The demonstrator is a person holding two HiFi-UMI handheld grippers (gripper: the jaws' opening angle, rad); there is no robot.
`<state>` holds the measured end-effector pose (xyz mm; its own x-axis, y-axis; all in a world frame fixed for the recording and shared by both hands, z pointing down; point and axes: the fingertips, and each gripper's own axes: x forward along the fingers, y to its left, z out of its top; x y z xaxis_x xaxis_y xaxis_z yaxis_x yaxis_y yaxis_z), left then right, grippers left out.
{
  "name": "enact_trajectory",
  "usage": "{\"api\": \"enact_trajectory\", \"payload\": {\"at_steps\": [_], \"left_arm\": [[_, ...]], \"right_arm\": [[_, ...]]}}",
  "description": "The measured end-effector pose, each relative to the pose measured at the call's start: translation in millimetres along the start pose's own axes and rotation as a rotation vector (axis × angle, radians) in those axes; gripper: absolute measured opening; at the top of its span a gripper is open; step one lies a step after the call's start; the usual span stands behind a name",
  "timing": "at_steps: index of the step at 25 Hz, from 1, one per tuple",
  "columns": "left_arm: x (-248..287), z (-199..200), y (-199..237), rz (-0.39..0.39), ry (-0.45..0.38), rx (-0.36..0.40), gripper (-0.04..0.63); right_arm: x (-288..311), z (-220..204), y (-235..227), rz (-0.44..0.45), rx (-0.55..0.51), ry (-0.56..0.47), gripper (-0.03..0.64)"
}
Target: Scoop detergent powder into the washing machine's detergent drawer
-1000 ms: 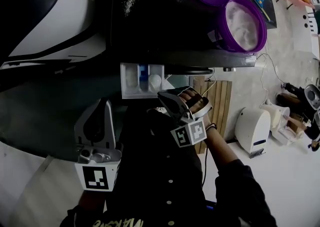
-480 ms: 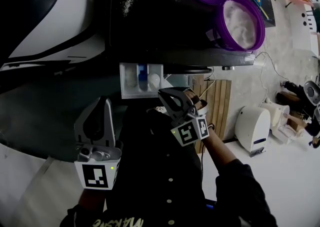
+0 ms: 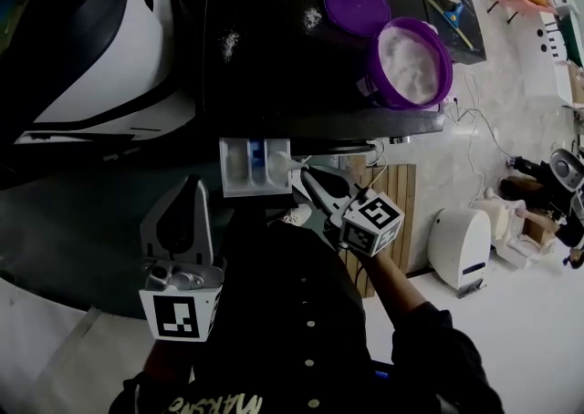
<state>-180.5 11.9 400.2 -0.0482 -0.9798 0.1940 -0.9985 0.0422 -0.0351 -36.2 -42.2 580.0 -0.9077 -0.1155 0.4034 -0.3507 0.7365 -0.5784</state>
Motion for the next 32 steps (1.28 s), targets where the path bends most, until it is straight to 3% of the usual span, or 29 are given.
{"api": "enact_trajectory", "payload": {"at_steps": [8, 11, 16, 24, 32], "left_arm": [[21.9, 44.2, -16.2, -0.052, -0.079, 0.011, 0.005], [31.4, 72.0, -25.4, -0.082, -0.165, 0.044, 0.005], [45.2, 101.5, -39.7, -0.131, -0.231, 0.052, 0.005], [52.2, 120.5, -49.4, -0.18, -0.286, 0.067, 0.005], [48.1, 125.9, -39.2, -0.161, -0.307, 0.077, 0.005]], "right_arm": [[-52.1, 98.0, 39.5, 0.024, -0.049, -0.206, 0.031], [-78.2, 144.2, 52.8, 0.033, -0.052, -0.323, 0.031], [-118.3, 190.5, 48.9, -0.018, -0.059, -0.424, 0.031], [-163.4, 228.8, -15.6, -0.245, -0.066, -0.53, 0.031], [-165.7, 215.0, -81.0, -0.433, -0.122, -0.441, 0.031]]}}
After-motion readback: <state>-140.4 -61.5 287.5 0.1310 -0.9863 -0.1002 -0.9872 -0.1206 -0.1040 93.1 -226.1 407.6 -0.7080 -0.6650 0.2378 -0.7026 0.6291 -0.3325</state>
